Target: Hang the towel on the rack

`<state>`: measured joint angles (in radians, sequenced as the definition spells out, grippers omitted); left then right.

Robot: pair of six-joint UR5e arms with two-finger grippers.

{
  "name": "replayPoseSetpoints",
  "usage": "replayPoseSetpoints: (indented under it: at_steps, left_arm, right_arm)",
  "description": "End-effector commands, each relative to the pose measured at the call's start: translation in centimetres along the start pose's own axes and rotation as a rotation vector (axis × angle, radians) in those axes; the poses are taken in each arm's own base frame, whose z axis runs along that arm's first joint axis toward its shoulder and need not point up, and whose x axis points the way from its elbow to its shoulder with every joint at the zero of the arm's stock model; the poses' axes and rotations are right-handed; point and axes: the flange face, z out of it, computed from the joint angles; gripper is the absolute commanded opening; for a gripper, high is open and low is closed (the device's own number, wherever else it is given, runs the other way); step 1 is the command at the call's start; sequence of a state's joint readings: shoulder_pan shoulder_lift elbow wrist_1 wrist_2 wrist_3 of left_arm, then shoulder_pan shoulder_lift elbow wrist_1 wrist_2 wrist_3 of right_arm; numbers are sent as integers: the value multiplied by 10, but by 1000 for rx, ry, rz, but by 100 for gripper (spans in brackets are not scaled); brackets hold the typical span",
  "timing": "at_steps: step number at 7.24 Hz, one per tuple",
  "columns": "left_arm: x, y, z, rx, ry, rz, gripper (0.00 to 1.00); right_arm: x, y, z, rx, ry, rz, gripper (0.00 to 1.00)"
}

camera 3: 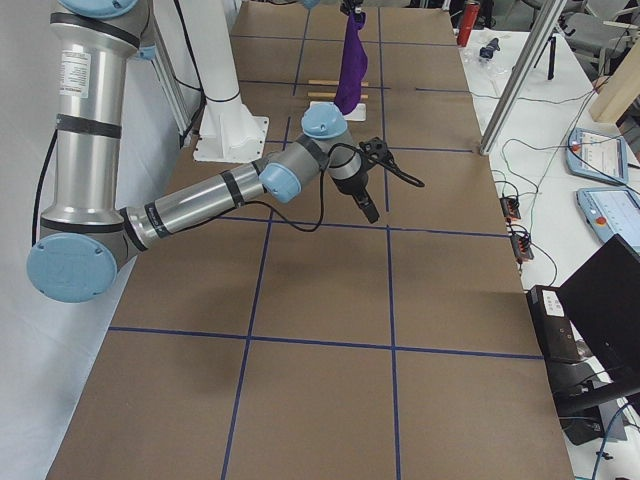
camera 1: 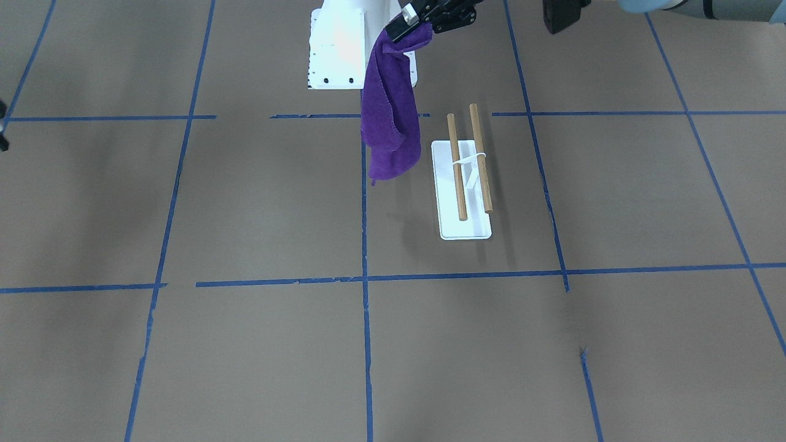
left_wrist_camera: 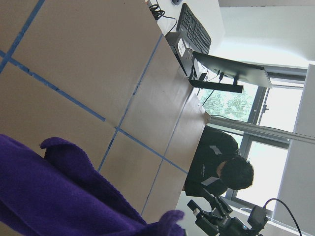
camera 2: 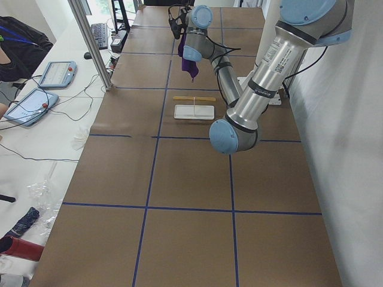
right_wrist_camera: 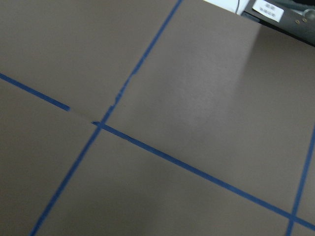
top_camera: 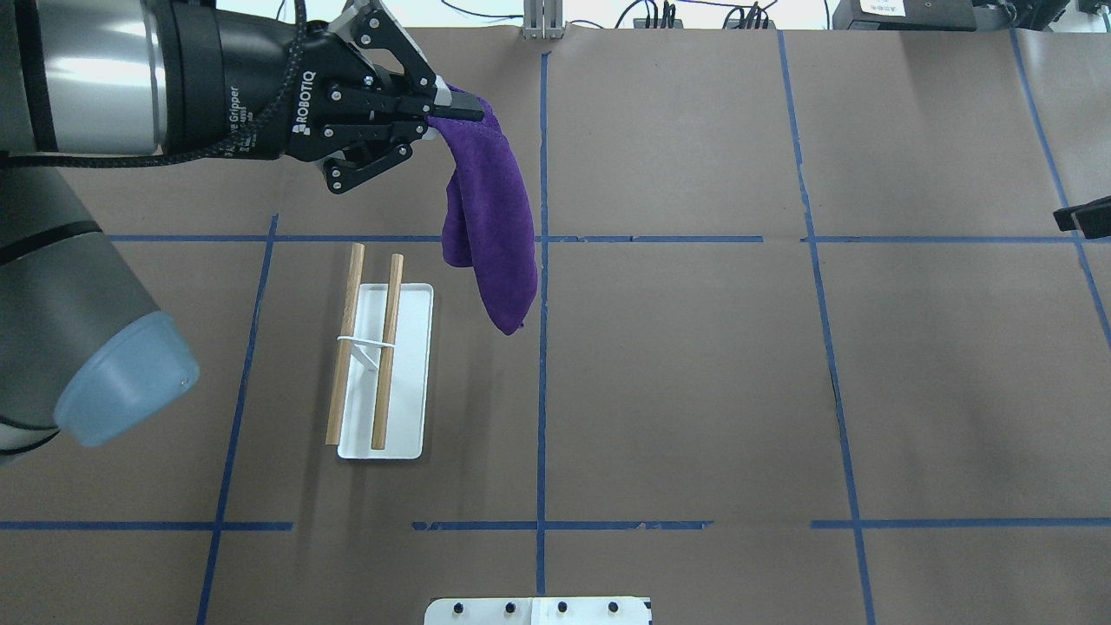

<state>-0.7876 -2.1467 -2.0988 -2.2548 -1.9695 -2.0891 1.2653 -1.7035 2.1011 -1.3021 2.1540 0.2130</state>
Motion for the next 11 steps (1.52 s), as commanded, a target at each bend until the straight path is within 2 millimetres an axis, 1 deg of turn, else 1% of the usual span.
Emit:
replayPoseSetpoints:
  at_steps: [1,2,3,4,5,6,7,8,9,10,11]
  left_arm:
    - [3,39,-5,187,-63,95,0]
    - [-10,57,2,257,-122,130,0]
    - [-29,77,13,343,-188,145,0]
    - [-43,88,21,387,-259,161,0]
    - [-59,97,28,422,-338,181,0]
    - [-79,102,35,476,-445,217,0]
    - [-92,104,40,513,-512,247,0]
    - [-95,104,38,522,-536,255,0]
    - [-97,98,31,549,-576,263,0]
    - [-109,88,29,581,-635,277,0]
    - [-108,76,25,620,-645,279,0]
  right_arm:
    - [46,29,11,-184,65,59,100]
    - [51,36,17,-222,75,83,100]
    - [55,38,22,-233,80,95,100]
    - [65,43,29,-248,102,112,100]
    - [77,43,32,-251,139,121,100]
    - [89,49,43,-272,165,140,100]
    - [95,53,50,-287,166,154,100]
    - [100,55,51,-288,172,162,100]
    - [102,54,49,-284,173,170,100]
    - [102,54,49,-281,178,197,100]
    - [101,54,47,-276,176,216,100]
